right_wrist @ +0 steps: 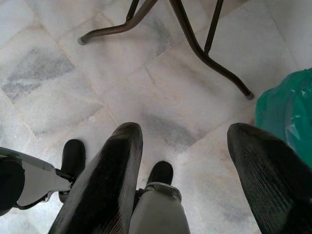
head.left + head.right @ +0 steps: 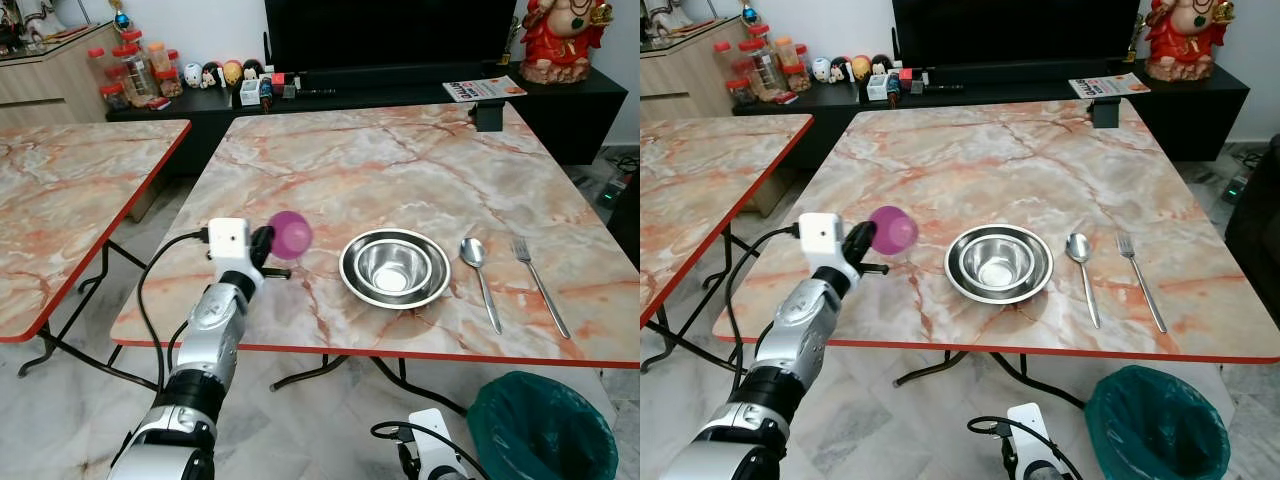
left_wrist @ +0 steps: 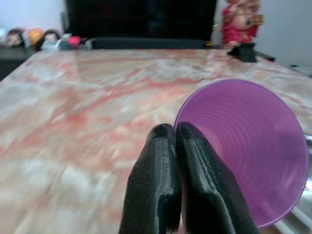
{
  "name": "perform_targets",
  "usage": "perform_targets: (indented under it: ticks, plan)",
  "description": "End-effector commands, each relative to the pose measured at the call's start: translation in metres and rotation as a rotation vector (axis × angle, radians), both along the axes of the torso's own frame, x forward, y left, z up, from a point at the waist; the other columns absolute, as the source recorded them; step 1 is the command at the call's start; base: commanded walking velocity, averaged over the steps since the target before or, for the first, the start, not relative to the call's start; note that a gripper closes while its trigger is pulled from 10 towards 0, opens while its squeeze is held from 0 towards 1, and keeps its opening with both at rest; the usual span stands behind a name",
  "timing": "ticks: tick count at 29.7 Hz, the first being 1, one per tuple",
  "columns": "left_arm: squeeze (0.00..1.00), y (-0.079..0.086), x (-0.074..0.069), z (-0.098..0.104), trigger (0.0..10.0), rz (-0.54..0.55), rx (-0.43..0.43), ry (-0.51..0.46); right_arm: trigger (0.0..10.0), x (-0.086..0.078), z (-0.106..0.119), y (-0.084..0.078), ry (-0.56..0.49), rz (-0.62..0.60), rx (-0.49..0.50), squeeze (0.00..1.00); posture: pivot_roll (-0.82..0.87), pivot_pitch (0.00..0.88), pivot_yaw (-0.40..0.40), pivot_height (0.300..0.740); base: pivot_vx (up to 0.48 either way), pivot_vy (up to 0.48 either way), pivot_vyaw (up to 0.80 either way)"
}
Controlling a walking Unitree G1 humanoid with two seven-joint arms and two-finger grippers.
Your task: Setting the table
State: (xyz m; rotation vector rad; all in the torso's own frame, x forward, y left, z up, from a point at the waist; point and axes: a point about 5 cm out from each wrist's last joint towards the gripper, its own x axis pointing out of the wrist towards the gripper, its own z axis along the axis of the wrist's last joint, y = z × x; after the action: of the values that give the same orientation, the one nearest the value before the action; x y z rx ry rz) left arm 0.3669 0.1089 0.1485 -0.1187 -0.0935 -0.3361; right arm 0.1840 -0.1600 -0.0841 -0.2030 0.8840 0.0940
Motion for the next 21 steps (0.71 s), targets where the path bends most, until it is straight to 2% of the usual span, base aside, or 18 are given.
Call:
perform_targets:
  ticks: [1,3,6,8,15,21]
  plan:
    - [0.00,0.001,0.008,0.011,10.0,0.010,0.123,-0.024,10.0,0.000,0.000,0.004,0.003,0.011,0.005,0.00,-0.03,0.020,0.099,0.740,0.000,0.000,0.00]
    - [0.00,-0.001,0.010,0.011,10.0,-0.001,0.201,-0.032,10.0,0.000,0.000,0.004,0.003,0.011,0.005,0.00,-0.03,0.020,0.099,0.740,0.000,0.000,0.00]
    - [0.00,-0.001,0.017,0.015,10.0,0.003,0.198,0.007,10.0,0.000,0.000,0.005,0.003,0.010,0.006,0.00,-0.03,0.020,0.102,0.740,0.000,0.000,0.00]
    - [0.00,0.000,0.022,0.015,10.0,-0.003,0.242,0.053,10.0,0.000,0.000,0.005,0.004,0.007,0.007,0.00,-0.03,0.020,0.105,0.740,0.000,0.000,0.00]
    - [0.00,-0.001,0.027,0.014,10.0,-0.040,0.292,0.131,10.0,-0.001,-0.001,0.005,0.007,0.003,0.009,0.00,-0.04,0.019,0.107,0.740,0.000,0.000,0.00]
    - [0.00,-0.003,0.028,0.011,10.0,-0.068,0.276,0.192,10.0,-0.002,-0.001,0.004,0.011,0.005,0.009,0.00,-0.03,0.025,0.106,0.740,0.000,0.000,0.00]
